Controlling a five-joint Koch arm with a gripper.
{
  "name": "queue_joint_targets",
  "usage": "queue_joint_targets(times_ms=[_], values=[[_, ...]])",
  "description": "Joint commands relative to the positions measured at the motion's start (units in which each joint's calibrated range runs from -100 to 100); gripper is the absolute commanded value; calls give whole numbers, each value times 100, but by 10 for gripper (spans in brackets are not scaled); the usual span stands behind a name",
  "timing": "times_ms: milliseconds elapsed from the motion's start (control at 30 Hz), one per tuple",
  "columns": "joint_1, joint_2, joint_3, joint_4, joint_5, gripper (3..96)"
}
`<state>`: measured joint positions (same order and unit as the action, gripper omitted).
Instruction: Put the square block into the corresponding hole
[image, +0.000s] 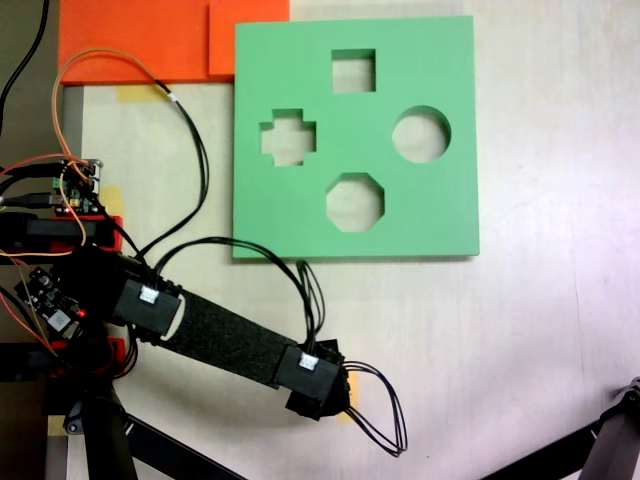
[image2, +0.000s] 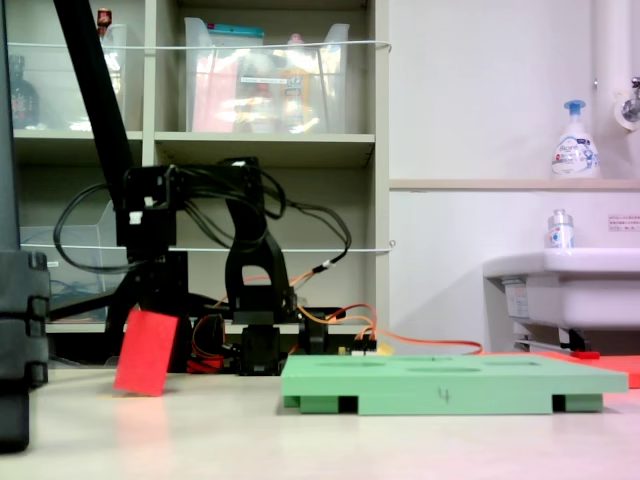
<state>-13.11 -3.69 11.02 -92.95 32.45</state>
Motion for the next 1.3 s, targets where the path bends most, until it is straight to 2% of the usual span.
queue_joint_targets(times_ms=[33,233,367,567,767,833,1133,1300], values=[[44,-622,-75,-705,147,226],[523,-2075,94,-705,625,228],[1255,-3011,124,-705,1368,228],[2379,-3066,413,-705,2789,228],[3160,-1558,1749,-705,3770,229],[3365,-315,2926,-705,3932,230],[3570,2325,5607,-705,4020,232],[3668,2618,5956,-705,4054,232]])
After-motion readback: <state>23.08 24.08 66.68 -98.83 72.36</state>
